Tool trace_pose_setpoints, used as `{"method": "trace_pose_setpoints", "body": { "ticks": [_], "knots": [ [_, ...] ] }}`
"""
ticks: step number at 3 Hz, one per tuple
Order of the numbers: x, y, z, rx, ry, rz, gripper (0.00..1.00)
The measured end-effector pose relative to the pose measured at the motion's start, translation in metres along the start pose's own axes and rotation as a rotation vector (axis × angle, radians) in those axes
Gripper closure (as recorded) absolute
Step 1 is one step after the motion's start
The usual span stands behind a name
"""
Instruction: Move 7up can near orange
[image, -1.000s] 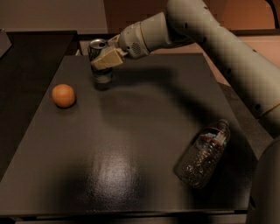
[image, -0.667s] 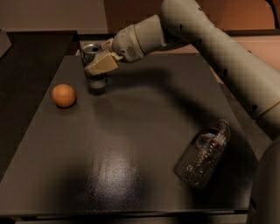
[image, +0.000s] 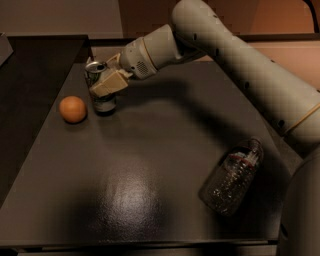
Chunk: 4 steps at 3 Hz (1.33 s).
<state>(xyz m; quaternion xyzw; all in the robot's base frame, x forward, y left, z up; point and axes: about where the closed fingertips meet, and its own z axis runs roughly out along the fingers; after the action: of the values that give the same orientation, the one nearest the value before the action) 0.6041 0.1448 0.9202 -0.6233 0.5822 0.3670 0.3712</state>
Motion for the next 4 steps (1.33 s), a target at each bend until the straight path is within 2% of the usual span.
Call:
{"method": "trace_pose_setpoints", "body": {
  "ticks": [1, 2, 4],
  "knots": [
    [0.005, 0.003, 0.009, -0.02, 0.01, 0.013, 0.84],
    [0.012, 0.004, 0.015, -0.02, 0.008, 0.036, 0.6],
    [0.011, 0.005, 0.02, -0.03, 0.008, 0.033, 0.13]
  ]
}}
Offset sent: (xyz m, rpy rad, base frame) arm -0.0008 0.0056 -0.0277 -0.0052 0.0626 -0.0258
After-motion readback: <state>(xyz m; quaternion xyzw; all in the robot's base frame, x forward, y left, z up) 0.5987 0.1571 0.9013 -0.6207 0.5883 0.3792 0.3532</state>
